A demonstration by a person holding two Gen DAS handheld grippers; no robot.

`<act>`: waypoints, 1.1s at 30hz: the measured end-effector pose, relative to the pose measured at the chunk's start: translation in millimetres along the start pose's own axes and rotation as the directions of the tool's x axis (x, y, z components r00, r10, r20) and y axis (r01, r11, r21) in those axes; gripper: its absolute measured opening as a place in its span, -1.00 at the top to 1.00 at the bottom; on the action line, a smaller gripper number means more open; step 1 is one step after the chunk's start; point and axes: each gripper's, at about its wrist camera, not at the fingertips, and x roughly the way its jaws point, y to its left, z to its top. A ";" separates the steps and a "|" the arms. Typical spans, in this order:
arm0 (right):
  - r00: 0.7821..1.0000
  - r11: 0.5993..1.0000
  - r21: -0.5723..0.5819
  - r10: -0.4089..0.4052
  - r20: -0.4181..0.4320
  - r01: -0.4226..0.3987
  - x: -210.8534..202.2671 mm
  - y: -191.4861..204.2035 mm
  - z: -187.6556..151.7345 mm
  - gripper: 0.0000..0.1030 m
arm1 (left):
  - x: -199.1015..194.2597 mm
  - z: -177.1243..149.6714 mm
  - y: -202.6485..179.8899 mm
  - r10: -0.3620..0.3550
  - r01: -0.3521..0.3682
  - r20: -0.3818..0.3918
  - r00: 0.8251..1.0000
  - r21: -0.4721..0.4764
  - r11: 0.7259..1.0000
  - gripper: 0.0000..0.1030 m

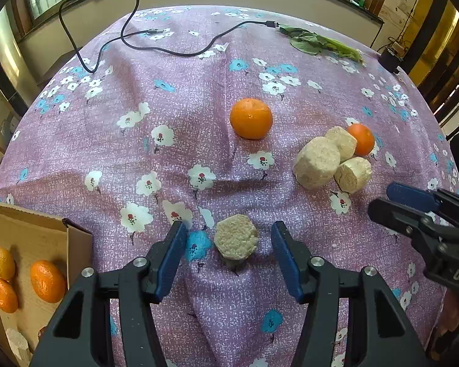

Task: Organize fruits
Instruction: 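Grasp a round beige slice with the left gripper while the right gripper grasps a beige cylinder, then lift the slice and cylinder off the cloth with both grippers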

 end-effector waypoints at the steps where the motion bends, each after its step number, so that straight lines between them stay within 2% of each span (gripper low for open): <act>1: 1.000 1.000 -0.006 0.001 0.002 -0.001 2.1 0.6 2.8 -0.07 | 0.2 0.2 0.1 0.000 0.000 0.002 1.000 0.000 1.000 -0.11; 5: 1.000 1.000 -0.017 0.014 0.008 -0.014 11.6 2.5 13.2 -0.07 | 0.5 -0.1 -1.6 0.008 -0.008 0.006 1.000 0.016 1.000 -0.07; 6: 1.000 1.000 -0.016 0.021 0.004 -0.020 15.9 2.8 15.2 -0.05 | 0.4 0.0 -1.7 0.014 -0.014 0.009 1.000 0.020 1.000 0.02; 7: 1.000 0.999 -0.017 0.028 -0.004 -0.028 19.8 3.4 16.2 0.21 | 0.2 0.2 -1.6 0.020 -0.020 0.013 1.000 0.024 1.000 0.10; 9: 1.000 0.999 -0.022 0.030 -0.006 -0.030 20.8 5.8 15.0 0.29 | -1.4 0.3 0.6 0.009 -0.009 0.020 1.000 0.023 1.000 0.42; 10: 1.000 0.999 -0.030 0.026 -0.010 -0.026 19.8 7.3 14.1 0.29 | -2.8 0.3 1.8 -0.007 0.007 0.019 1.000 0.019 1.000 0.45; 25: 0.999 0.999 0.026 0.018 0.042 -0.019 -46.3 -0.9 -29.0 0.29 | -54.7 -4.3 0.9 -0.044 0.039 0.100 0.994 0.059 0.998 0.45; 33: 0.999 1.000 0.028 0.009 0.039 -0.010 -60.2 5.1 -46.4 0.30 | -48.7 -14.3 3.9 -0.038 0.032 0.105 0.994 0.063 0.998 0.44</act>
